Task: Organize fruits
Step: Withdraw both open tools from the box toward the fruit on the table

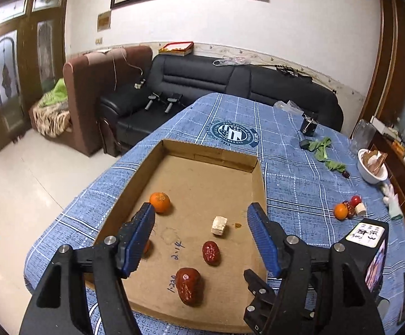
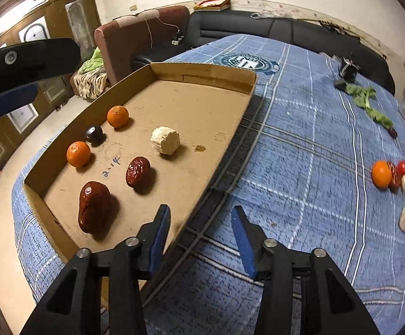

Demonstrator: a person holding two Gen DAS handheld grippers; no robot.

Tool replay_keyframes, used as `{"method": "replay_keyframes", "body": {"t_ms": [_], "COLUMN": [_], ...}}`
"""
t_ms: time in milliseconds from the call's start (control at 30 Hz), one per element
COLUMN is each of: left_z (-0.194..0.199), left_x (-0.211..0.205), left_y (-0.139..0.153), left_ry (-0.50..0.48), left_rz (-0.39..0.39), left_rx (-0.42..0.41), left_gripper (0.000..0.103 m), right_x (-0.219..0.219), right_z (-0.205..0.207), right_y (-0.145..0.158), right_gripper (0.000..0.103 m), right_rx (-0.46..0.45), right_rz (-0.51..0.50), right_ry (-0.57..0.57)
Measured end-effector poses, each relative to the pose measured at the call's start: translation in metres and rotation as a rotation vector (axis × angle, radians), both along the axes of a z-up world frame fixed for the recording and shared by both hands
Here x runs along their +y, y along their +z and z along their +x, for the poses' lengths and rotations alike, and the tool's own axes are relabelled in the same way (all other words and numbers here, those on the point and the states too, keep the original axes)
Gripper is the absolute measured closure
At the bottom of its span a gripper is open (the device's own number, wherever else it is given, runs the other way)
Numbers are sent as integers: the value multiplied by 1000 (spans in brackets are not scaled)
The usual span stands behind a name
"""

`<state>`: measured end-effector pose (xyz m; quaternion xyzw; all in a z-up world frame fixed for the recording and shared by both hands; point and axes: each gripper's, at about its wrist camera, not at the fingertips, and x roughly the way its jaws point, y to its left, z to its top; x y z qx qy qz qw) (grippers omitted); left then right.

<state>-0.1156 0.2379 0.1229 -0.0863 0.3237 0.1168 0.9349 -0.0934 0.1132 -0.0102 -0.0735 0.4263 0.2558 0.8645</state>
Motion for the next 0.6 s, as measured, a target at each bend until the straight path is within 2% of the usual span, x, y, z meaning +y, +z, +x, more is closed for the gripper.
{"method": "replay_keyframes", "body": {"t_ms": [300,400,600], "left_z": [-6,-6,-4], "left_x": [-5,-7,-18], "left_y": [5,6,5], "left_ry": [8,7,1], "left_rz": [37,39,85], "left_rx": [-11,-11,0], "left_gripper": [34,33,33], "right_x": [-5,-17,-60], "right_z": [-15,-16,-13], "right_y": [0,7,33], "right_gripper": [49,49,49], "right_rx": [2,8,-27], "right_rz": [2,55,140], "right_ry": [11,-1,-97]}}
